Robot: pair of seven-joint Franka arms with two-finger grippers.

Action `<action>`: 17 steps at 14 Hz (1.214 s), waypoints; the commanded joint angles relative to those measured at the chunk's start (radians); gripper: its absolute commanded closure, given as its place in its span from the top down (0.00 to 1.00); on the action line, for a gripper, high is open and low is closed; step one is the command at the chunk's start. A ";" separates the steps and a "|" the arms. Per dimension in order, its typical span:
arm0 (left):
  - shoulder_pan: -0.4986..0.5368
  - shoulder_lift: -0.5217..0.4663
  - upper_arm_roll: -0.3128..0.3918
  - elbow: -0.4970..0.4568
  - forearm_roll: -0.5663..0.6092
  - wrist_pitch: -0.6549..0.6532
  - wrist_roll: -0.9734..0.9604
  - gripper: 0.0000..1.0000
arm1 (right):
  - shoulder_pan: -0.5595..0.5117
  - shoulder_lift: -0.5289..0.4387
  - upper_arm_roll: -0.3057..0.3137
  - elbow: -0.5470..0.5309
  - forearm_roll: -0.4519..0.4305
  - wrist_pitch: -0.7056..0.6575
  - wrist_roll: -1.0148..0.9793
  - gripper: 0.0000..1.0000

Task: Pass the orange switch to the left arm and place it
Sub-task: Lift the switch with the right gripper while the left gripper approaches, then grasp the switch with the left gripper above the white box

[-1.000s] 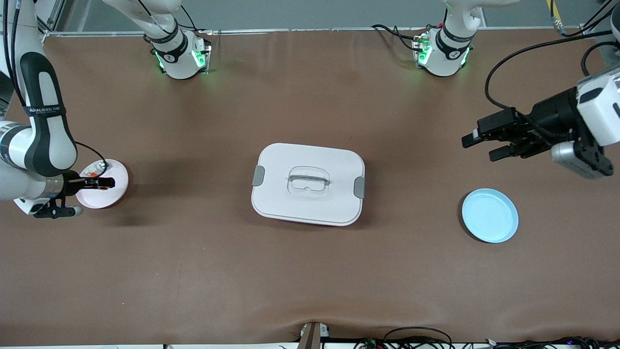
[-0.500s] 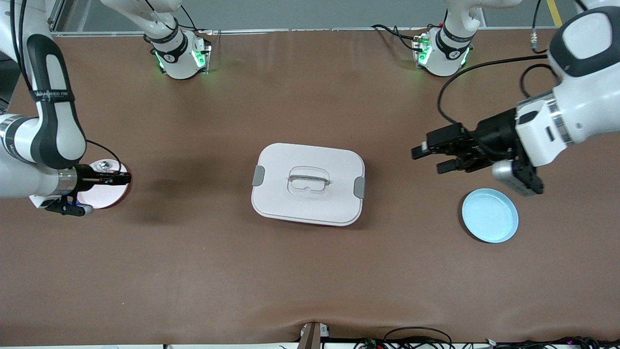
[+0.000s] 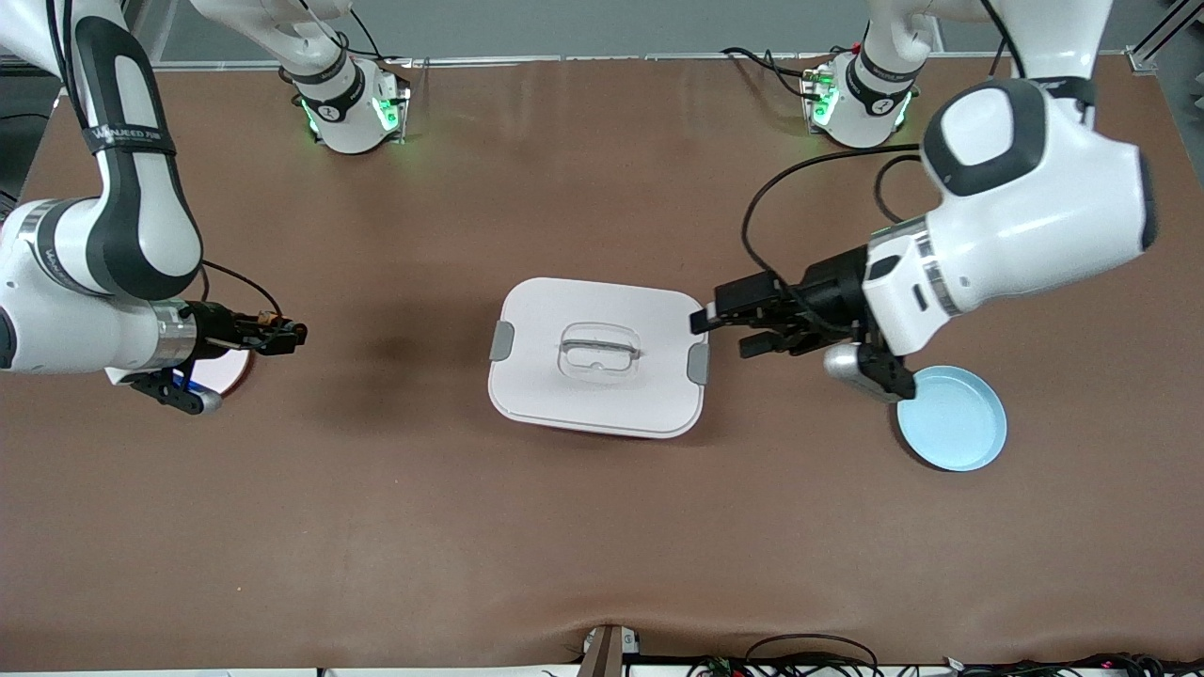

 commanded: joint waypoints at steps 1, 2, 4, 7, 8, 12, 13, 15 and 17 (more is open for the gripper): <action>-0.035 0.017 0.004 0.004 -0.026 0.046 -0.014 1.00 | 0.061 -0.002 -0.008 0.030 0.072 -0.011 0.141 0.00; -0.045 0.027 0.004 0.004 -0.035 0.063 -0.014 1.00 | 0.087 0.001 -0.008 0.055 0.076 -0.013 0.210 0.00; -0.081 0.043 0.004 0.004 -0.084 0.115 -0.017 1.00 | 0.142 0.004 -0.008 0.102 0.101 -0.017 0.342 0.00; -0.132 0.067 0.004 0.004 -0.123 0.217 -0.029 1.00 | 0.194 0.026 -0.008 0.179 0.174 -0.014 0.498 0.00; -0.152 0.076 0.004 0.004 -0.127 0.246 -0.054 1.00 | 0.214 0.036 -0.008 0.202 0.185 -0.011 0.541 0.00; -0.192 0.094 0.005 0.005 -0.123 0.319 -0.131 1.00 | 0.283 0.105 -0.008 0.291 0.233 -0.005 0.707 0.00; -0.213 0.096 0.005 0.005 -0.120 0.336 -0.135 1.00 | 0.291 0.125 -0.008 0.316 0.248 0.004 0.739 0.00; -0.227 0.109 0.005 0.004 -0.121 0.365 -0.137 1.00 | 0.305 0.156 -0.008 0.362 0.260 0.010 0.787 0.00; -0.262 0.125 0.005 0.005 -0.123 0.421 -0.137 1.00 | 0.318 0.191 -0.008 0.421 0.268 0.010 0.843 0.00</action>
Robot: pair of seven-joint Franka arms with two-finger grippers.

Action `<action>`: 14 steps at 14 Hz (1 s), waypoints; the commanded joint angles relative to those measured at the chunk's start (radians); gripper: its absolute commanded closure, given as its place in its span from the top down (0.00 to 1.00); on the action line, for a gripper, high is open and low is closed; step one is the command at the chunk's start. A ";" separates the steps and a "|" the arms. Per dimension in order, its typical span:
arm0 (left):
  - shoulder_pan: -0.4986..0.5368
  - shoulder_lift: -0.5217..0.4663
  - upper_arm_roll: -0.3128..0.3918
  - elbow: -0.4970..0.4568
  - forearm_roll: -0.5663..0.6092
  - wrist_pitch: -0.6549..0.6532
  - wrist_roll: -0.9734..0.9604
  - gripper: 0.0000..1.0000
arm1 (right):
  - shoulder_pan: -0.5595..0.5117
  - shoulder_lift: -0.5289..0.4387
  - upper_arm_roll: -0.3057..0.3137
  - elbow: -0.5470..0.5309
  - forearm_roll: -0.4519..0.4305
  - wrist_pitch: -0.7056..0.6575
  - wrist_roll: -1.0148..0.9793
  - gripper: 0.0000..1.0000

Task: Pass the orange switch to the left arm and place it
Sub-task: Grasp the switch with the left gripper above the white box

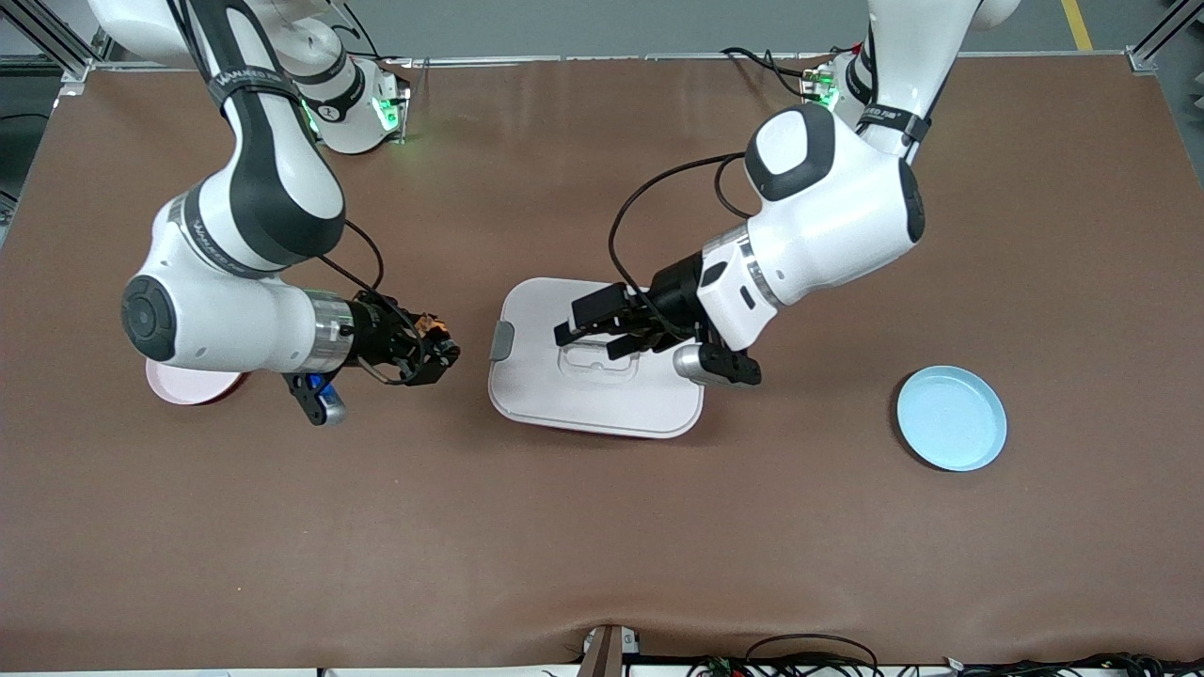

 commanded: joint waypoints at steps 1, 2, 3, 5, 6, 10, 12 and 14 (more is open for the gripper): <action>-0.044 0.028 0.005 0.006 -0.024 0.101 -0.015 1.00 | 0.021 0.067 -0.009 0.123 0.025 -0.017 0.092 0.00; -0.049 0.034 0.005 0.006 -0.023 0.116 -0.036 1.00 | 0.026 0.084 -0.009 0.153 0.025 -0.017 0.117 0.00; -0.063 0.046 0.005 0.004 -0.020 0.120 -0.045 1.00 | 0.031 0.103 -0.009 0.186 0.025 -0.015 0.148 0.00; -0.077 0.068 0.006 0.006 -0.017 0.147 -0.039 1.00 | 0.045 0.146 -0.009 0.261 0.026 -0.015 0.212 0.00; -0.084 0.071 0.006 0.006 -0.012 0.179 -0.026 1.00 | 0.052 0.161 -0.009 0.285 0.026 -0.015 0.237 0.00; -0.114 0.118 0.006 0.017 -0.010 0.279 -0.023 1.00 | 0.084 0.175 0.000 0.304 0.038 0.087 0.332 0.00; -0.121 0.144 0.006 0.030 -0.010 0.314 -0.021 1.00 | 0.086 0.192 0.014 0.328 0.039 0.112 0.358 0.00; -0.126 0.161 0.006 0.043 -0.012 0.325 -0.015 1.00 | 0.098 0.206 0.015 0.355 0.039 0.137 0.399 0.00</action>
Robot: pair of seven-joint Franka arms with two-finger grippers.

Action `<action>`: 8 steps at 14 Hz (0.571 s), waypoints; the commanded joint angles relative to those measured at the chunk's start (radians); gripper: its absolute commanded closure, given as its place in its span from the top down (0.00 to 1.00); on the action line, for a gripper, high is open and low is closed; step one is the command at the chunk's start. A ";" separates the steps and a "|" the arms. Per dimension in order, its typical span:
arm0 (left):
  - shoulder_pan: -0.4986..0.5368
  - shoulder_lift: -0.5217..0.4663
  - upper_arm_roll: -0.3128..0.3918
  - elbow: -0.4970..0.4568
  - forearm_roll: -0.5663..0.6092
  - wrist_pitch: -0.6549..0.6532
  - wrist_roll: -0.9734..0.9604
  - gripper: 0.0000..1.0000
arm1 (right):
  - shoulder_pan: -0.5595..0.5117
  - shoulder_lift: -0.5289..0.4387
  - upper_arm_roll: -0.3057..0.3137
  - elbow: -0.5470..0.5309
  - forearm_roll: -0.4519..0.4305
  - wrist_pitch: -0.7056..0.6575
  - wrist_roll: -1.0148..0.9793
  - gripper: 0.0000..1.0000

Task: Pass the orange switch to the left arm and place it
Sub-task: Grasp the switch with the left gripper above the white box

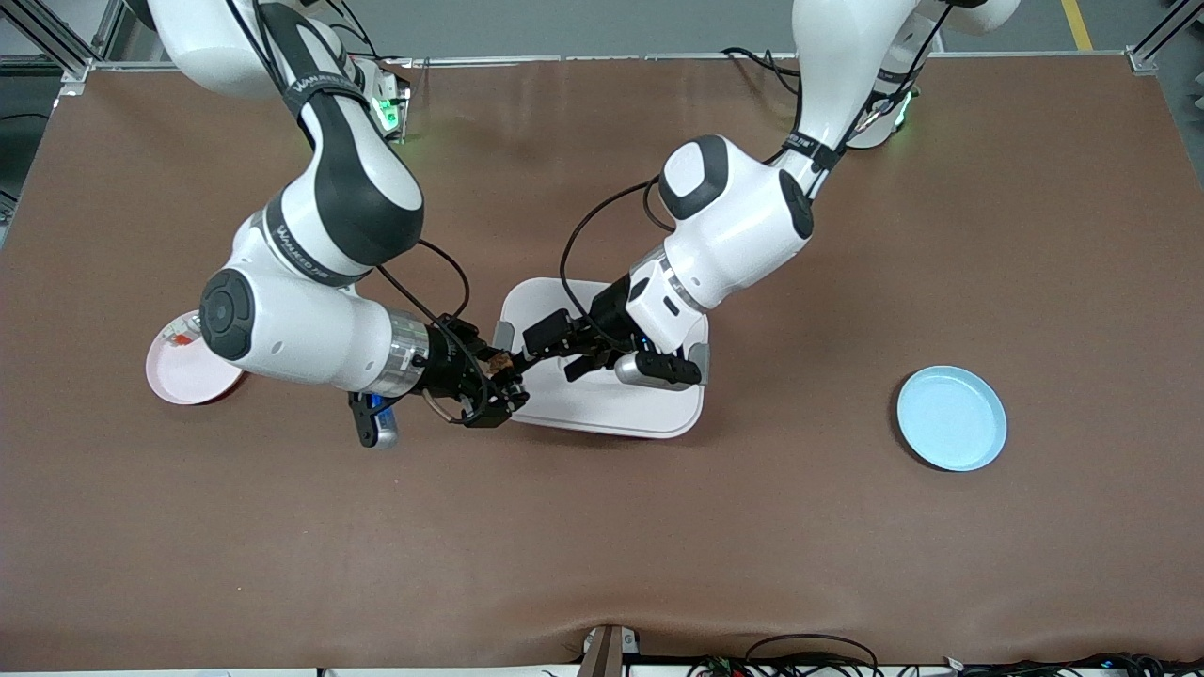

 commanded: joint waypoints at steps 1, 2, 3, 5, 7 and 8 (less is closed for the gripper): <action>-0.016 0.031 0.006 0.039 -0.010 0.026 0.018 1.00 | 0.013 0.038 0.002 0.075 0.020 0.023 0.071 0.00; -0.016 0.034 0.006 0.043 -0.010 0.033 0.018 1.00 | 0.014 0.038 0.003 0.075 0.020 0.026 0.077 0.00; -0.019 0.041 0.006 0.045 -0.010 0.038 0.018 1.00 | 0.016 0.038 0.003 0.078 0.020 0.026 0.079 0.00; -0.019 0.042 0.006 0.048 -0.010 0.044 0.018 1.00 | 0.017 0.038 0.003 0.080 0.022 0.046 0.080 0.00; -0.021 0.042 0.006 0.048 -0.010 0.050 0.018 1.00 | 0.020 0.044 0.010 0.081 0.020 0.068 0.092 0.00; -0.021 0.042 0.006 0.048 -0.010 0.050 0.019 1.00 | 0.023 0.047 0.010 0.083 0.020 0.075 0.094 0.00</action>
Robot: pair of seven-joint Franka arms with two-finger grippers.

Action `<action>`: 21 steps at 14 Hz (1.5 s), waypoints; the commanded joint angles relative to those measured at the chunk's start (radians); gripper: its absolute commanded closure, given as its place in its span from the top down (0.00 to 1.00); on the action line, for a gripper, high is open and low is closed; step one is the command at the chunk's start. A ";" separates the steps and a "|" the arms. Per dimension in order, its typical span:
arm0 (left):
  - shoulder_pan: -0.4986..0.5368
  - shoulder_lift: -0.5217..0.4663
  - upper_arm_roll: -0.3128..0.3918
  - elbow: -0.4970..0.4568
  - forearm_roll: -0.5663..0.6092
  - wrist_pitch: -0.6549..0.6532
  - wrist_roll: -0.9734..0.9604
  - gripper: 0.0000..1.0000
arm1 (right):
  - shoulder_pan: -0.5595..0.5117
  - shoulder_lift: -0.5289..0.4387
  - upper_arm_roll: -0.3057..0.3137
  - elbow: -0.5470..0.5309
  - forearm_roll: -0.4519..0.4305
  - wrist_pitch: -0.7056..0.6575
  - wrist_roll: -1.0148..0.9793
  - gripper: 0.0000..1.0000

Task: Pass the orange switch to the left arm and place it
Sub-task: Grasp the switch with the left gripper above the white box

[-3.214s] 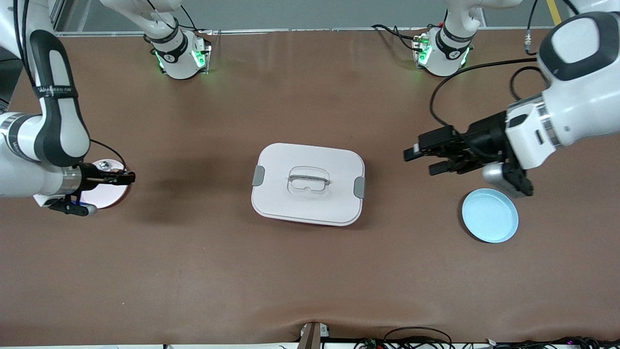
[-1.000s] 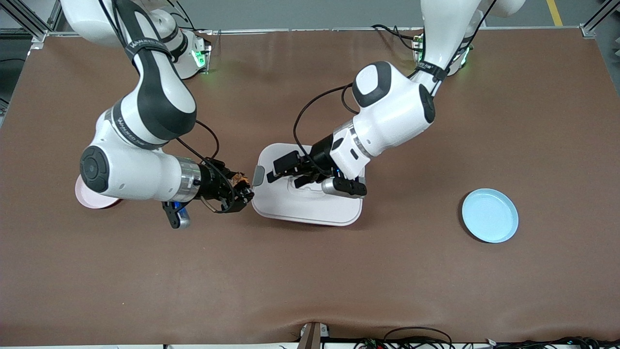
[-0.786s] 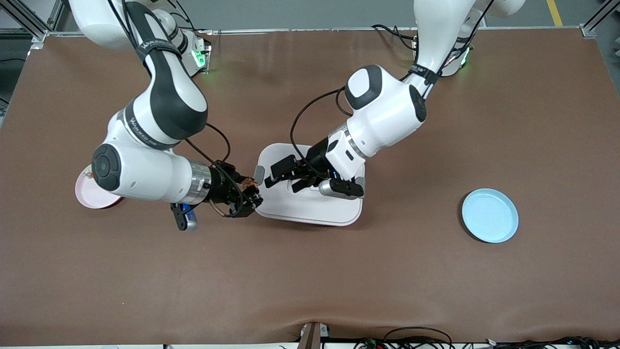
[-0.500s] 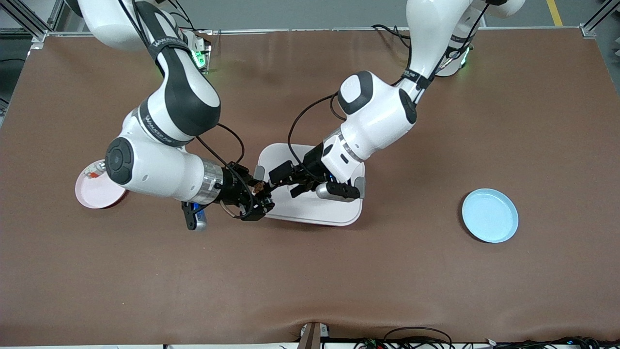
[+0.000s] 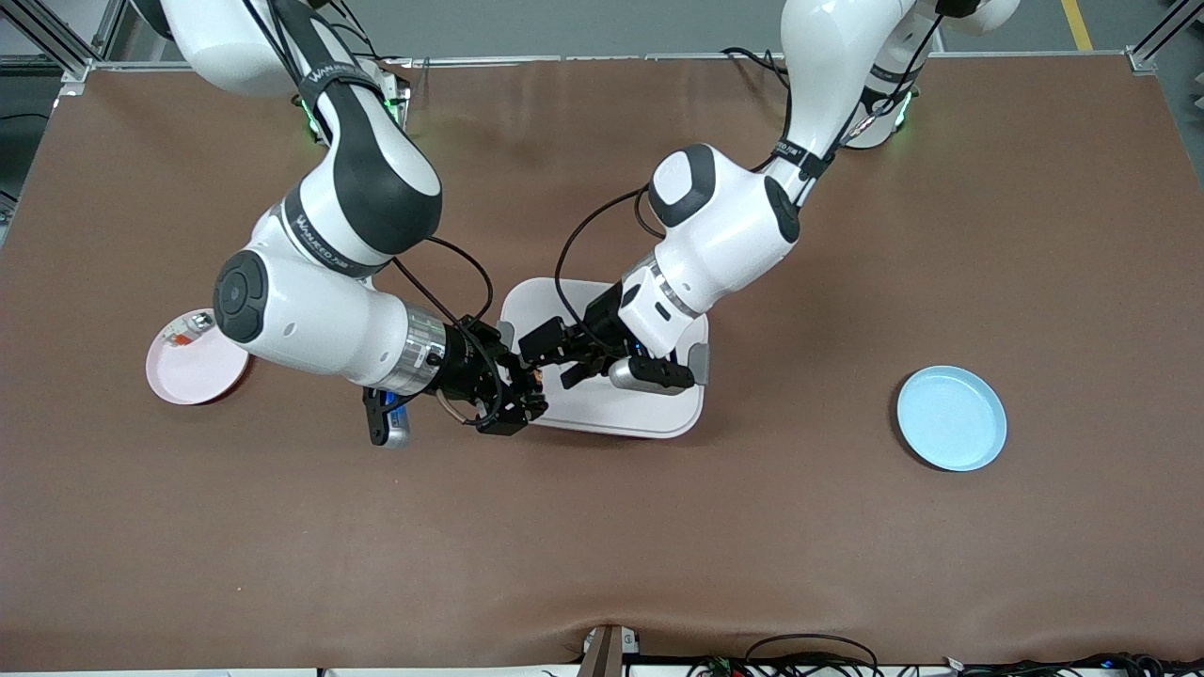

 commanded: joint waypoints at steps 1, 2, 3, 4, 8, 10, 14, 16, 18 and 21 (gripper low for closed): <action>-0.012 0.023 0.006 0.033 -0.010 0.022 0.018 1.00 | 0.014 0.034 0.000 0.051 0.020 0.017 0.036 0.00; -0.013 0.023 0.006 0.033 -0.010 0.022 0.019 1.00 | 0.017 0.038 0.002 0.052 0.020 0.026 0.048 0.00; -0.012 0.021 0.006 0.033 -0.010 0.022 0.019 0.99 | 0.019 0.038 0.010 0.054 0.020 0.029 0.056 0.00; -0.012 0.023 0.006 0.033 -0.010 0.022 0.019 0.77 | 0.019 0.038 0.013 0.061 0.020 0.028 0.057 0.00; -0.012 0.021 0.006 0.031 -0.010 0.022 0.037 0.52 | 0.025 0.038 0.016 0.063 0.021 0.017 0.056 0.00; -0.010 0.018 0.006 0.031 -0.010 0.022 0.039 0.53 | 0.025 0.038 0.017 0.063 0.020 0.014 0.056 0.00; -0.003 0.009 0.006 0.027 -0.010 0.022 0.044 0.55 | 0.024 0.037 0.017 0.063 0.020 0.005 0.056 0.00; -0.001 0.007 0.006 0.027 -0.009 0.022 0.044 0.54 | 0.022 0.038 0.017 0.064 0.020 0.006 0.051 0.00; 0.000 0.007 0.006 0.027 -0.008 0.022 0.045 0.33 | 0.021 0.038 0.017 0.066 0.020 0.006 0.047 0.00; -0.003 0.007 0.006 0.027 -0.007 0.022 0.045 0.00 | 0.010 0.041 0.016 0.092 0.020 0.008 0.041 0.00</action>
